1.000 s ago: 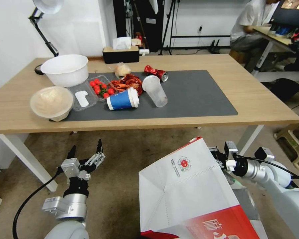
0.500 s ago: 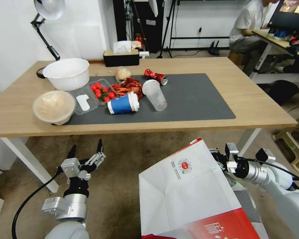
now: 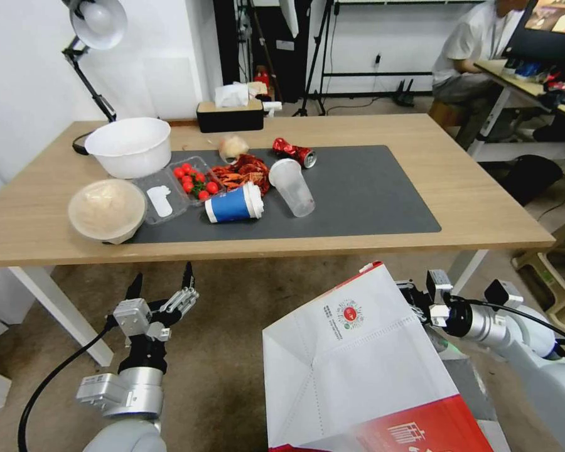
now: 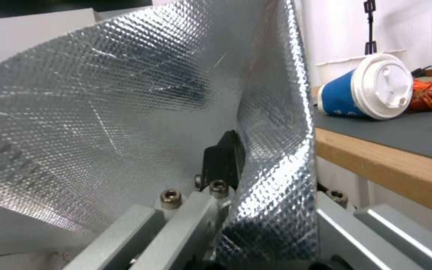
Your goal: Pick up the food delivery bag from the floor and place it on the table.
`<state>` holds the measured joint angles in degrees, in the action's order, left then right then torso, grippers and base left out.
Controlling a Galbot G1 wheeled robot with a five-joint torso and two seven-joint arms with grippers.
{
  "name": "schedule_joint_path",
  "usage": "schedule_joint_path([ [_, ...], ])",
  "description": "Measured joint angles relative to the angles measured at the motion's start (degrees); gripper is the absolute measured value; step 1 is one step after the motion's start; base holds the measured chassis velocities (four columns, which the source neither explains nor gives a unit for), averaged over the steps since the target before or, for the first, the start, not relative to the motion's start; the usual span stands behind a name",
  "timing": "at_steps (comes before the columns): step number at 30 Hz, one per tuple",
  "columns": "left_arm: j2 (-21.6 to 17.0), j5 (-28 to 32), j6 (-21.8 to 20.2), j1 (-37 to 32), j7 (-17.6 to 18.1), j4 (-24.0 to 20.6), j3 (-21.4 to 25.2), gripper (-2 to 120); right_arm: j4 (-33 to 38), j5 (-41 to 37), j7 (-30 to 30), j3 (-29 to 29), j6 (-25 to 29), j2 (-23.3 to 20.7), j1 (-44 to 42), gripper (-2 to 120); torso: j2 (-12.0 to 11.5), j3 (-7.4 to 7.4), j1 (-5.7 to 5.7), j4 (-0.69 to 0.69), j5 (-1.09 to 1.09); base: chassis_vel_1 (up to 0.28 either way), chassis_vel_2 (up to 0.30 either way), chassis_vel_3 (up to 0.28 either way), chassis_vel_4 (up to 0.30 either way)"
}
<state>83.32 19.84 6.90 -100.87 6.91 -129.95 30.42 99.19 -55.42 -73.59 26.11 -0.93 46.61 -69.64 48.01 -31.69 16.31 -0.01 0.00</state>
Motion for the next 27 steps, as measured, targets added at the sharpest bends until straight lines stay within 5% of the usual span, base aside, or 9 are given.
schedule_joint_path([
  [27, -0.1, 0.2, 0.0, 0.1, 0.1, -0.1, 0.1, 100, 0.3, -0.1, 0.1, 0.2, 0.0, -0.3, 0.0, 0, 7.2, -4.09, 3.08, 0.01, 0.0, 0.0, 0.0, 0.0, 0.0],
])
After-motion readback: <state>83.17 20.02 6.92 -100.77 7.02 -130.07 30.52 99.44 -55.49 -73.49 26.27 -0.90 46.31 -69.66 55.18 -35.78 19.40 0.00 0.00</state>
